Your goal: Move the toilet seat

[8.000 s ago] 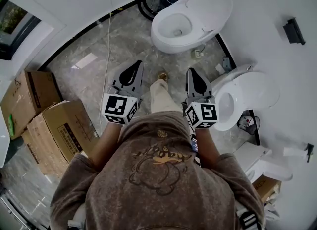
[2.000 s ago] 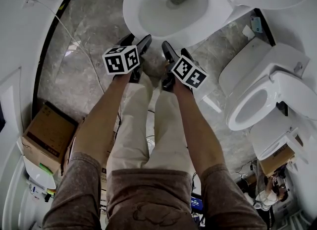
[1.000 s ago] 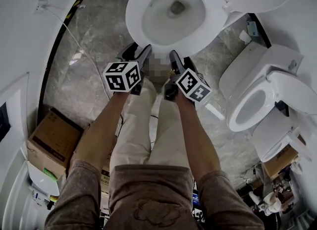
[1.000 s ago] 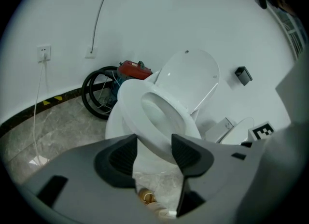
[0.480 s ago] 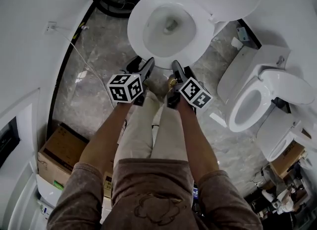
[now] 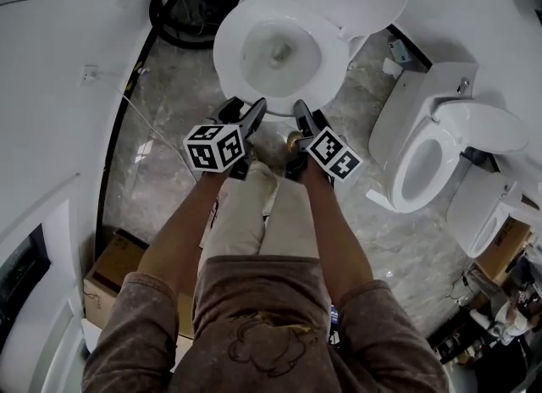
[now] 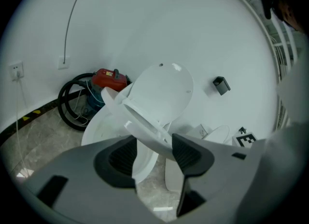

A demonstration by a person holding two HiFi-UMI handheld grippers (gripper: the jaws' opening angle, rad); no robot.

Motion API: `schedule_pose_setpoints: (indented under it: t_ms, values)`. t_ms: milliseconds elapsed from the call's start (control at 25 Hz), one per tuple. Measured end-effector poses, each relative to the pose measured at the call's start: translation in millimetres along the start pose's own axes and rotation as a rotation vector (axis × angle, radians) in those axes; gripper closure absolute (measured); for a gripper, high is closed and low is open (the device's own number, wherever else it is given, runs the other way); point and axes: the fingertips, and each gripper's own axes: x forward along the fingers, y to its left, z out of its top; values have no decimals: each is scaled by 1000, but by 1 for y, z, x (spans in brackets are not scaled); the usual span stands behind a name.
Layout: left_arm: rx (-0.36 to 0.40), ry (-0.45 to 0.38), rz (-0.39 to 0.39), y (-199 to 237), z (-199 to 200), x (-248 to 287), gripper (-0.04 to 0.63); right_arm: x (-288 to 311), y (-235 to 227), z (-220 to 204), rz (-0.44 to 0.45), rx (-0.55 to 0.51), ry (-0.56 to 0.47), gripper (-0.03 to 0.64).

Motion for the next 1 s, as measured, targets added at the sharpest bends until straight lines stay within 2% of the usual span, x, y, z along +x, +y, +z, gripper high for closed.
schedule_pose_setpoints:
  t_ms: [160,360,560,1000]
  values:
    - [17,22,-48,-17,17,3,367,-6,7,16,4,42,-33,318]
    - [33,60,-68,-27,28,6,362,-9,12,27,10,52,1,311]
    - [41,84,-79,-40,44,12,360,-12,17,44,11,92,-14,311]
    - [53,71,-110,-75,89,24,356,-19,34,90,54,189,-69,296]
